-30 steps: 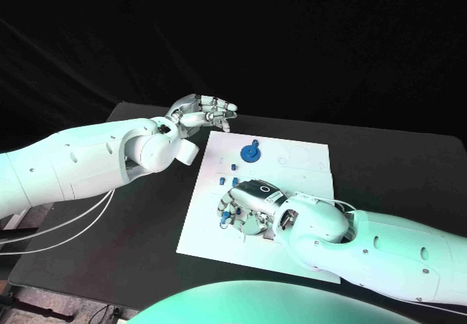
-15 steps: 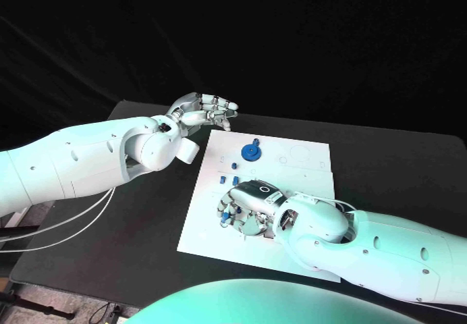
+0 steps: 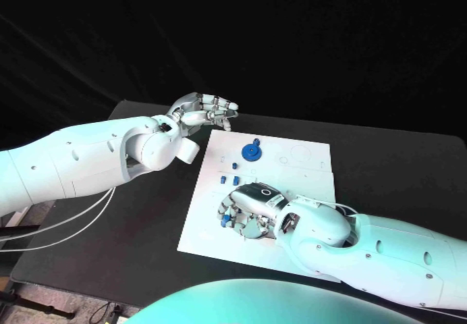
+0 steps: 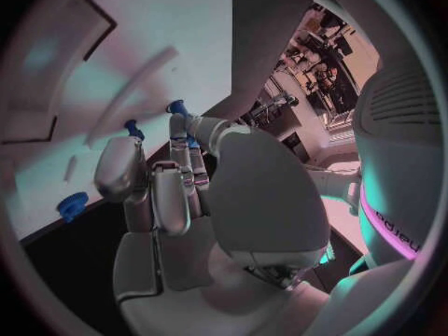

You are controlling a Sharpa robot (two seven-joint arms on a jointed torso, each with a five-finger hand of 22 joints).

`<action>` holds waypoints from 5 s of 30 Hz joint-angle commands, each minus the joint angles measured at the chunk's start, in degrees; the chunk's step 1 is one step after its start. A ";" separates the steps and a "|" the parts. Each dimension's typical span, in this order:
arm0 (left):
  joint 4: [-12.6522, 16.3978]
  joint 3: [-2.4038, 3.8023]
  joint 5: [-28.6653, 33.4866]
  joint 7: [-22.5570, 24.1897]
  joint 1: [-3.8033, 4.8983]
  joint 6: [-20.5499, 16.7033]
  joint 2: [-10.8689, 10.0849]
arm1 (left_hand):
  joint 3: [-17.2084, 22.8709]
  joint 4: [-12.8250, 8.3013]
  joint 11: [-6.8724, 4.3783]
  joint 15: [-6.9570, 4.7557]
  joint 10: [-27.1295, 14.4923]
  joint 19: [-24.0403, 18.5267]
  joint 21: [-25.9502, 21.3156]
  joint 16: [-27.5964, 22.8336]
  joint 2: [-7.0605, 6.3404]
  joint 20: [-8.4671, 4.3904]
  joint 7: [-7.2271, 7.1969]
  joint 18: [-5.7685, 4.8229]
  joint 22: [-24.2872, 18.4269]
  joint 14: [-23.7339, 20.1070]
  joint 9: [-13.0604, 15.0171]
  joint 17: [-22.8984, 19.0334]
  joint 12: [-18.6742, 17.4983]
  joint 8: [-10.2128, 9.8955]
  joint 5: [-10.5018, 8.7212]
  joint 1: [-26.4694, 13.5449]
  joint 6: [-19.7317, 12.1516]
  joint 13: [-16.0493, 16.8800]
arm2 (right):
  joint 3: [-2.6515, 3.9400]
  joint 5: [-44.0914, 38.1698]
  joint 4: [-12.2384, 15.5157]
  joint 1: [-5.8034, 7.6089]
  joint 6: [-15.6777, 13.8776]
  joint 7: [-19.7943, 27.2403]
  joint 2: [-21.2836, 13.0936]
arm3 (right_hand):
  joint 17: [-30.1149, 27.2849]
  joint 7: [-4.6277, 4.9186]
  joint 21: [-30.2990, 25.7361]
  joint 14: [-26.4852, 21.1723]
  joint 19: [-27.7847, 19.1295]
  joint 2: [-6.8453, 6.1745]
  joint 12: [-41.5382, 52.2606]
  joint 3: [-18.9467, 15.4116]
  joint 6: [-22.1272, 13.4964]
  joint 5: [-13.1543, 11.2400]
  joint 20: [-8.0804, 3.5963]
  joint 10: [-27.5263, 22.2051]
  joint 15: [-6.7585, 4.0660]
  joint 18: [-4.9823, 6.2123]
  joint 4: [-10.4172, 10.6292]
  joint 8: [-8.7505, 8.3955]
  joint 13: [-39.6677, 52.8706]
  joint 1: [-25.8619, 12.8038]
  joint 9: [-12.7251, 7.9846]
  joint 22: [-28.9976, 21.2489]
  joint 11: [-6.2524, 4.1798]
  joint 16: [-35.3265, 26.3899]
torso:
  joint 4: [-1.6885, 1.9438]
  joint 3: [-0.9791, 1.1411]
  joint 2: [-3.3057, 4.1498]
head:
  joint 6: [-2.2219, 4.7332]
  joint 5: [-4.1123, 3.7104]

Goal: Assemble the parts on the task board

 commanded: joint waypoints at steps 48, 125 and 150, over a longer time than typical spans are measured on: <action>0.04 0.02 -0.26 0.06 0.02 0.99 -0.01 | -0.52 0.00 -0.05 0.15 -0.43 0.17 -0.31 -0.40 0.17 0.41 0.90 0.67 -0.13 -0.10 -0.08 -0.07 0.05 -0.24 0.11 -0.60 -0.52 0.06 | -0.06 -1.01 1.89 -0.20 -9.00 -1.64 -2.50 | -1.19 1.42 -2.99 1.24 -0.74 -4.56 -0.87 -5.33 -10.80 0.43 0.74 -3.82 0.43 -0.33 -2.28 -4.03 0.63 -5.76 3.88 5.85 0.64 -0.24 | -0.09 -0.01 -0.09 | 0.31 -0.31; 0.33 -1.12 -0.08 0.38 -1.76 1.53 -0.75 | -0.71 0.09 -0.05 0.18 -0.54 0.35 -0.78 -0.39 0.20 0.46 0.89 0.67 -0.43 -0.16 -0.07 -0.14 0.23 -0.19 0.12 -0.78 -0.56 0.09 | -0.83 11.68 7.86 -2.83 -1.85 -20.19 -24.31 | 19.01 -2.37 11.76 4.92 4.67 6.53 78.78 -44.50 -5.09 3.96 -1.69 11.76 -2.34 -2.91 8.67 11.09 80.88 -7.83 11.05 10.73 -2.94 8.34 | -1.10 -0.24 -1.98 | -0.10 -7.60; 0.28 -1.12 -0.26 0.10 -1.76 1.76 -0.73 | -0.70 -0.04 -0.07 0.15 -0.61 0.43 -0.94 -0.40 0.19 0.45 0.88 0.69 -0.53 -0.22 -0.07 -0.17 0.27 -0.18 0.15 -0.63 -0.61 0.08 | -0.66 23.17 10.76 -2.21 -9.29 -19.37 -25.81 | 19.61 -2.85 12.73 5.03 4.92 7.96 78.97 -37.09 -2.90 4.16 -2.06 12.06 -2.71 -3.08 8.83 9.10 81.37 0.61 8.79 10.96 -3.40 8.46 | -0.85 -0.34 -1.88 | 0.34 -7.94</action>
